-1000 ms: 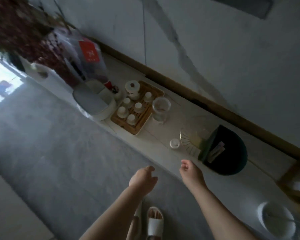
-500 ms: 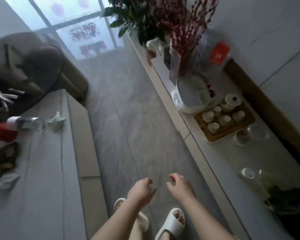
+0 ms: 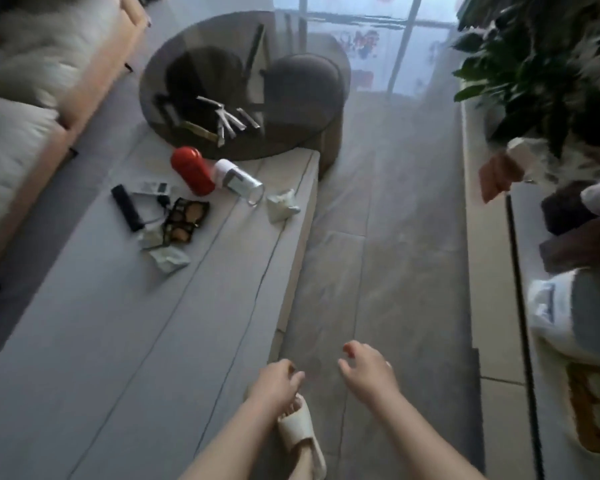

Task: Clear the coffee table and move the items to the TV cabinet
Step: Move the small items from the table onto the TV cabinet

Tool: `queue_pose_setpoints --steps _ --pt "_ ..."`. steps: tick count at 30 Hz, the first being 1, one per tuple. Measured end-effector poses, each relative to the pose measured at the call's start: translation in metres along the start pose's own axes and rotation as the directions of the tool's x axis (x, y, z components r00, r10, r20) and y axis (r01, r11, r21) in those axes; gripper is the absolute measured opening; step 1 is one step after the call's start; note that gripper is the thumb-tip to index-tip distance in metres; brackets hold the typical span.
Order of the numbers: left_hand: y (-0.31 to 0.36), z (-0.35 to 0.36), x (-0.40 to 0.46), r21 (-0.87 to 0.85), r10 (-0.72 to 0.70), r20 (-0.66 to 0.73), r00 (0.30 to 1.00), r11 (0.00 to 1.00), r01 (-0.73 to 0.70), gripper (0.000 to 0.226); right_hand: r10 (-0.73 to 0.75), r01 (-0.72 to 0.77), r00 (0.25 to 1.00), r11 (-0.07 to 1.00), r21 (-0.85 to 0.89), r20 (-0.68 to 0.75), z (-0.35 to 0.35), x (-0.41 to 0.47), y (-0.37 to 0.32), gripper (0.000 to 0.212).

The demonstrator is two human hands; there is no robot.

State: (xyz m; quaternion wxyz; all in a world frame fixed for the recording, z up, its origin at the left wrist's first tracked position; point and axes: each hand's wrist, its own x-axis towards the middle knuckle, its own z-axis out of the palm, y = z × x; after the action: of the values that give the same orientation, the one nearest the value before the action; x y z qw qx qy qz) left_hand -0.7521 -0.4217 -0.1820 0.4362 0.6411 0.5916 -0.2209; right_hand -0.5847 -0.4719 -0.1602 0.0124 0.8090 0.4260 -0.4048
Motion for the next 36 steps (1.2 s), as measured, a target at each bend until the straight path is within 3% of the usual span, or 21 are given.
queue_pose_setpoints --steps 12,22,30,36 --pt "-0.099 -0.090 0.024 -0.220 -0.276 -0.114 0.954 0.944 0.247 0.038 -0.298 0.321 0.945 0.922 -0.217 0.133 0.001 0.078 -0.151 0.040" --pt "-0.084 -0.140 0.077 -0.441 -0.454 -0.160 0.877 0.827 0.348 0.038 -0.463 0.516 0.857 0.782 -0.350 0.228 -0.040 0.185 -0.197 0.041" --pt "-0.049 -0.189 0.146 -0.531 -0.455 -0.253 0.854 0.803 0.271 0.048 -0.416 0.456 0.889 0.774 -0.440 0.190 -0.085 0.279 -0.216 0.042" --pt "-0.049 -0.203 0.195 -0.451 -0.414 -0.268 0.870 0.852 0.267 0.055 -0.344 0.392 0.920 0.805 -0.445 0.187 -0.082 0.330 -0.225 0.054"
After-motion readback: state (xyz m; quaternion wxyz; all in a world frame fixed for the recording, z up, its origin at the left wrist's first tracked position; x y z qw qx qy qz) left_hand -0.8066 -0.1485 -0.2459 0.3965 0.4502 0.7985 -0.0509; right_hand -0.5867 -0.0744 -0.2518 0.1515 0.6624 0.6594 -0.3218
